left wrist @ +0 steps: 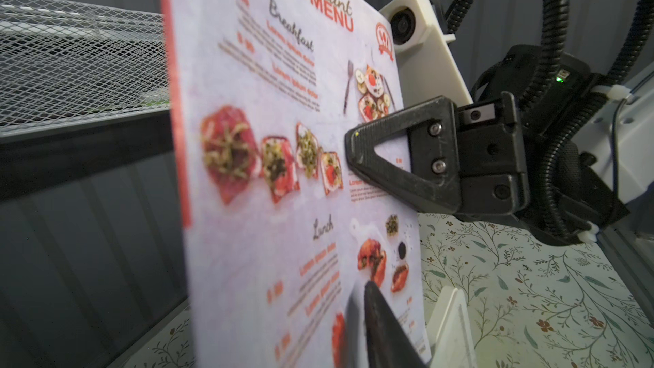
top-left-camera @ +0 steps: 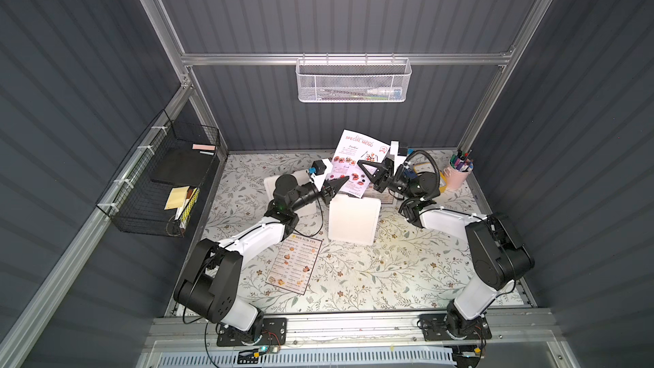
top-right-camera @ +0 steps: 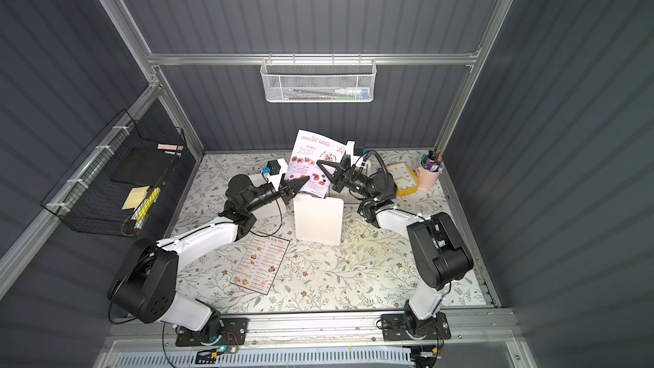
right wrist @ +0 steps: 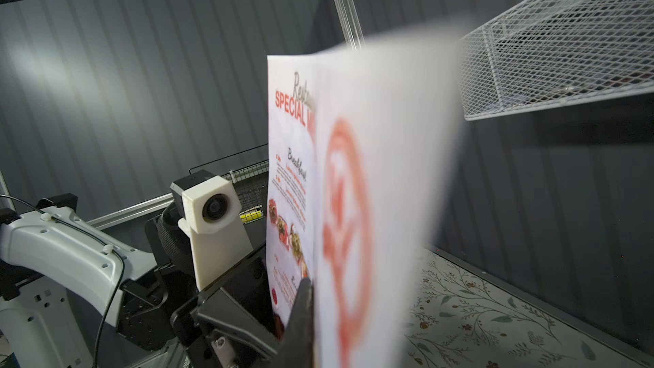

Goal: Insert the menus into the narrow rack
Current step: Insert the menu into the narrow rack.

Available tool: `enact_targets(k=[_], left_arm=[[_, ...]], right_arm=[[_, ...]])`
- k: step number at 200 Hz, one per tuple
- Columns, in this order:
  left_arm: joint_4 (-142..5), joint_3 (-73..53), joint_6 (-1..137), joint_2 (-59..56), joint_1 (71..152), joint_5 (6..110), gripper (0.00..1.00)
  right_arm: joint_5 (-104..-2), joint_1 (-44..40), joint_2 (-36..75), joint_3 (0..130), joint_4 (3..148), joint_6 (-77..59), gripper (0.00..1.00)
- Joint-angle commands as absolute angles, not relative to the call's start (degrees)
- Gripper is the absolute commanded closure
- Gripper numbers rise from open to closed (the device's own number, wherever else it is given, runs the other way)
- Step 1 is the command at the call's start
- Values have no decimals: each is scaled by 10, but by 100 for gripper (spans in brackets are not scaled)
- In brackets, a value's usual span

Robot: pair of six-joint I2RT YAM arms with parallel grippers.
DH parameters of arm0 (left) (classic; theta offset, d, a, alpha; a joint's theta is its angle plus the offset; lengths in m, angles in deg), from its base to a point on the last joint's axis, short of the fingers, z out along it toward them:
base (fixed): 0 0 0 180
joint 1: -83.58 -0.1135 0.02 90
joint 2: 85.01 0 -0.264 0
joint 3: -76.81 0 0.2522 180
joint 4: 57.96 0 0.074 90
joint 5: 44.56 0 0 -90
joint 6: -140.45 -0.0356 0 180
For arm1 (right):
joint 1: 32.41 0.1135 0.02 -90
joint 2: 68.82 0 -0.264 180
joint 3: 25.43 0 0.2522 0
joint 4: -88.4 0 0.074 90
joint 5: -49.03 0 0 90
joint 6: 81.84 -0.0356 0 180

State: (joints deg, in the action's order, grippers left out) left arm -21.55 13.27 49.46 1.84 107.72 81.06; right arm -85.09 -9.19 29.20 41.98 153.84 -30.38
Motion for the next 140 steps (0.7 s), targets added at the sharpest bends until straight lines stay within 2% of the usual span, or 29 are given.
enact_targets(k=[1, 140], left_arm=[[-209, 118, 502, 22, 1071, 816, 65], [-206, 122, 505, 19, 1071, 821, 65]], right_arm=[[-849, -87, 284, 413, 1554, -301, 100], [-838, -85, 250, 371, 1554, -289, 100]])
